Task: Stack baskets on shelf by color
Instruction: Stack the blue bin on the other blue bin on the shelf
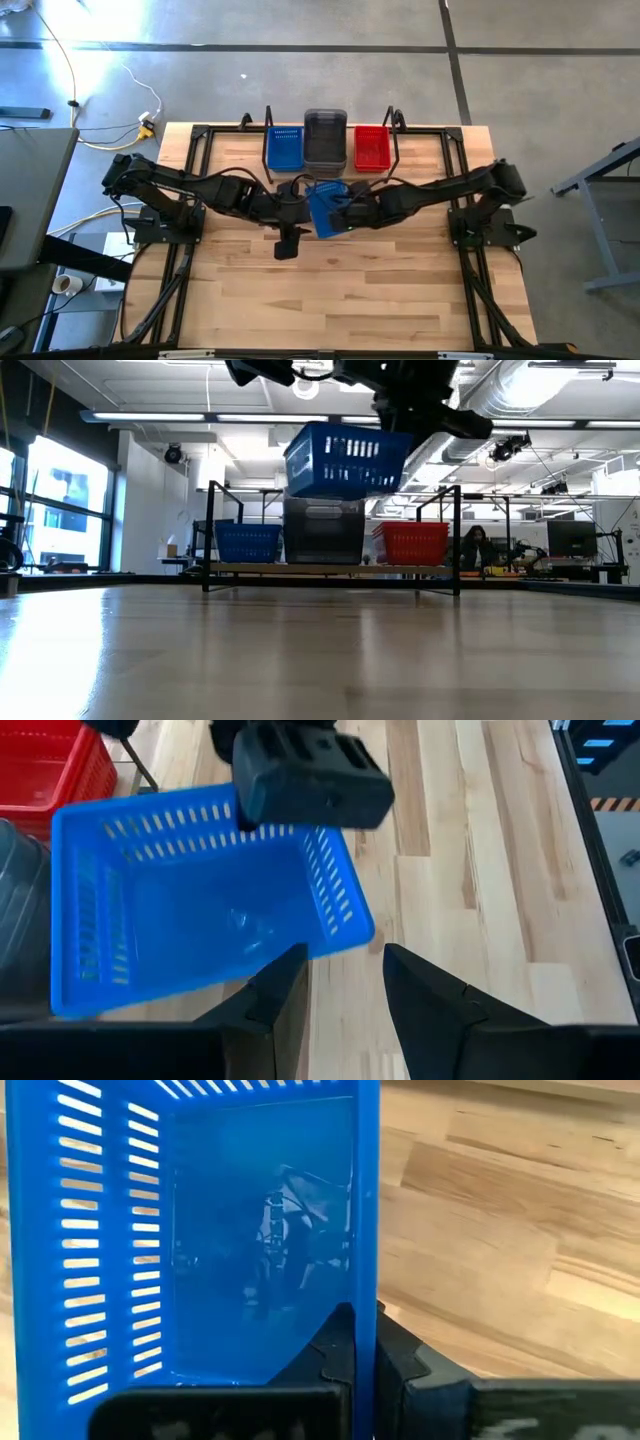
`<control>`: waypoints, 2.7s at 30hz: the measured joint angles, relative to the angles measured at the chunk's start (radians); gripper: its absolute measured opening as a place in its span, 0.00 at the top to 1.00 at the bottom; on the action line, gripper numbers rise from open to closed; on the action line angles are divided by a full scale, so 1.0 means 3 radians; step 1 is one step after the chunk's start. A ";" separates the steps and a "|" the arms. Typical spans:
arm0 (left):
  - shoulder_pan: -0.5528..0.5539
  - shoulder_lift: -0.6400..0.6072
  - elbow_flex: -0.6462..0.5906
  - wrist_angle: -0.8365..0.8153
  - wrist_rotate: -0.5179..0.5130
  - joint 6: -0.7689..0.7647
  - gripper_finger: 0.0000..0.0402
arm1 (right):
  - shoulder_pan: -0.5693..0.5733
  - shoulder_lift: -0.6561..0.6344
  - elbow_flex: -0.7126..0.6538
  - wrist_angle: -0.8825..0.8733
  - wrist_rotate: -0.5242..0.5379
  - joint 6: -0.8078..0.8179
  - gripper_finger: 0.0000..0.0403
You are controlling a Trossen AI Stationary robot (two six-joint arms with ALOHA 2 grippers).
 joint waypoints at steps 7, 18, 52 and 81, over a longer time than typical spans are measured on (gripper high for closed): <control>-0.0001 0.0023 0.0000 -0.0010 0.0000 0.0001 0.70 | -0.0065 0.0138 0.0192 0.0002 0.0088 -0.0061 1.00; 0.0002 0.0086 0.0001 -0.0005 -0.0229 0.0006 0.70 | -0.0132 0.0137 0.0464 0.0039 0.0263 -0.0202 1.00; 0.0176 0.0187 0.0003 -0.0179 -0.0571 0.0481 0.94 | -0.0198 0.0132 0.0623 0.0343 0.0256 -0.0485 1.00; 0.0312 0.0029 -0.0003 -0.0554 -0.0601 0.0842 1.00 | -0.0191 -0.0159 0.0625 0.0196 0.0587 -0.0520 0.75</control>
